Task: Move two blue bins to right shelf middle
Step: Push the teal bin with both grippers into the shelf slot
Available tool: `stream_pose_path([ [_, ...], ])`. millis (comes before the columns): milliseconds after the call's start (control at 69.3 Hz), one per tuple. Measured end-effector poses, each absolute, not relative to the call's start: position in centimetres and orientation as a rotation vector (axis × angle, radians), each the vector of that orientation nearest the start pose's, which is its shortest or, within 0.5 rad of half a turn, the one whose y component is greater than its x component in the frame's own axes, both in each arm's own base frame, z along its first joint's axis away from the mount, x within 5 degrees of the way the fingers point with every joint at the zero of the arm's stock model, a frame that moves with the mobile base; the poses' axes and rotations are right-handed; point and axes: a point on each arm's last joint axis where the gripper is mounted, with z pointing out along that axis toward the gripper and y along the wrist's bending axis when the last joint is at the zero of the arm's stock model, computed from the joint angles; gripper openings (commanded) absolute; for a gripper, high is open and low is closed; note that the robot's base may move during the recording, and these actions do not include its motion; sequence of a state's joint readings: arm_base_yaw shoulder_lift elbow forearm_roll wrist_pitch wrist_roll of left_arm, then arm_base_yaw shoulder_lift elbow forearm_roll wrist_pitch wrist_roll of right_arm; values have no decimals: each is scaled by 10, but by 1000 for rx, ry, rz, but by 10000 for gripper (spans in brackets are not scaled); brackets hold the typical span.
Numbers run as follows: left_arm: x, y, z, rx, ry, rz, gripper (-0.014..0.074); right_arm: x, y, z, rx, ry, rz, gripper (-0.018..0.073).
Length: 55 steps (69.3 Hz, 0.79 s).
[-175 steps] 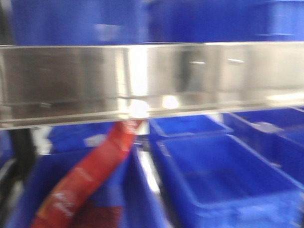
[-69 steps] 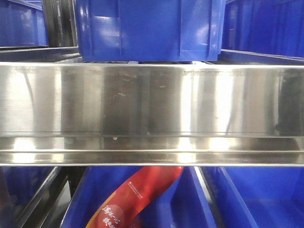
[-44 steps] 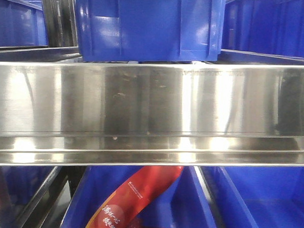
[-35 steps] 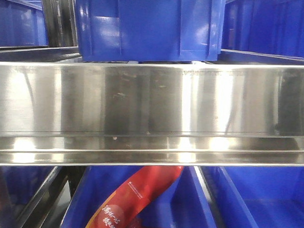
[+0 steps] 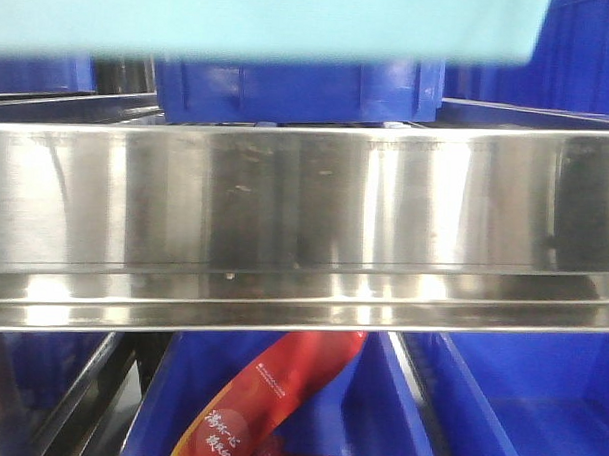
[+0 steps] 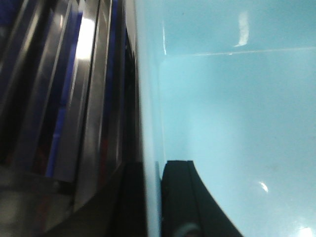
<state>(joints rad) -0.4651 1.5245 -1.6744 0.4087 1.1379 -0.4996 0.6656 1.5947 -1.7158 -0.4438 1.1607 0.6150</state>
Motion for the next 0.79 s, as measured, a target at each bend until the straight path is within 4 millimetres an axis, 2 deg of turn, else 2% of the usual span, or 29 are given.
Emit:
stream_pose_path([
  [188, 323, -123, 393, 18, 2442, 116, -111, 309, 185, 384, -112, 2451, -62, -162],
  [318, 333, -128, 377, 25, 2483, 143, -108, 316, 187, 374, -111, 2473, -84, -162],
  [404, 335, -129, 374, 25, 2493, 146, -50, 318, 188, 371, -111, 2484, -95, -143],
  [505, 335, -129, 374, 24, 2495, 148, 99, 317, 188, 370, -110, 2491, -92, -5],
  [621, 334, -129, 373, 21, 2502, 140, 342, 318, 189, 370, -113, 2481, -75, 218],
  [722, 334, -134, 374, 29, 2498, 96, 468, 317, 194, 371, -125, 2473, -39, 366],
  [794, 334, -137, 375, 38, 2482, 73, 506, 317, 196, 372, -130, 2466, -29, 423],
])
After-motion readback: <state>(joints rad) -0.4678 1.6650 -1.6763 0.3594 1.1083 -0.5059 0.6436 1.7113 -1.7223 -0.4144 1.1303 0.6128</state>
